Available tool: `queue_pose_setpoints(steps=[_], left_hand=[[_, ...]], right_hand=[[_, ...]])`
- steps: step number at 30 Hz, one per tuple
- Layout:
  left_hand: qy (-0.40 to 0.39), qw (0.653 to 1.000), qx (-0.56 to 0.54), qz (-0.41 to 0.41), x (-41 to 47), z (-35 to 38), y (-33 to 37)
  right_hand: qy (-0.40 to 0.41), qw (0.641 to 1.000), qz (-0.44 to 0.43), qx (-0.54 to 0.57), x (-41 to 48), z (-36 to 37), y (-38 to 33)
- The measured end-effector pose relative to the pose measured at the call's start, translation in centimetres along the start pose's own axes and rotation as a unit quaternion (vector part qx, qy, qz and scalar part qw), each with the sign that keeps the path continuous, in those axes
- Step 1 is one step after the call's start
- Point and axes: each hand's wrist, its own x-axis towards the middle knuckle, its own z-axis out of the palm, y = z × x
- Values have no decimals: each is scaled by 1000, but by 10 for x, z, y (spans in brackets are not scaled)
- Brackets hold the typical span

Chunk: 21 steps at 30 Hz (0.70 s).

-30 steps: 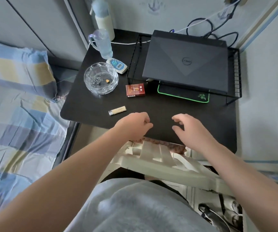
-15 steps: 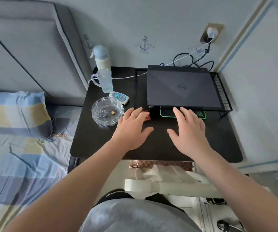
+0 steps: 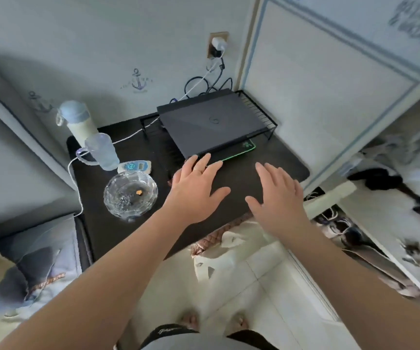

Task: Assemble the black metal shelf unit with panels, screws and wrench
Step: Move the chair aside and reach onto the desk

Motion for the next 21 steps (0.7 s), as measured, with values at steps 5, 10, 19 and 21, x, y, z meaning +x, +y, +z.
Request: queue_pose_setpoints(steps=[5,10,19,21], left_hand=[[-29,993,18,117,8,7,69],[-80,969,56,228,3,33,152],[-125,899,154,390,-4,169,291],[-129,892,157,405,12,242,313]], right_hand=[[42,994,97,13,-52,-18,51],[73,977,200,-7,-117,-29,117],[39,950,311,-8,-205,42,279],[44,944,325,-26,-206,96,332]])
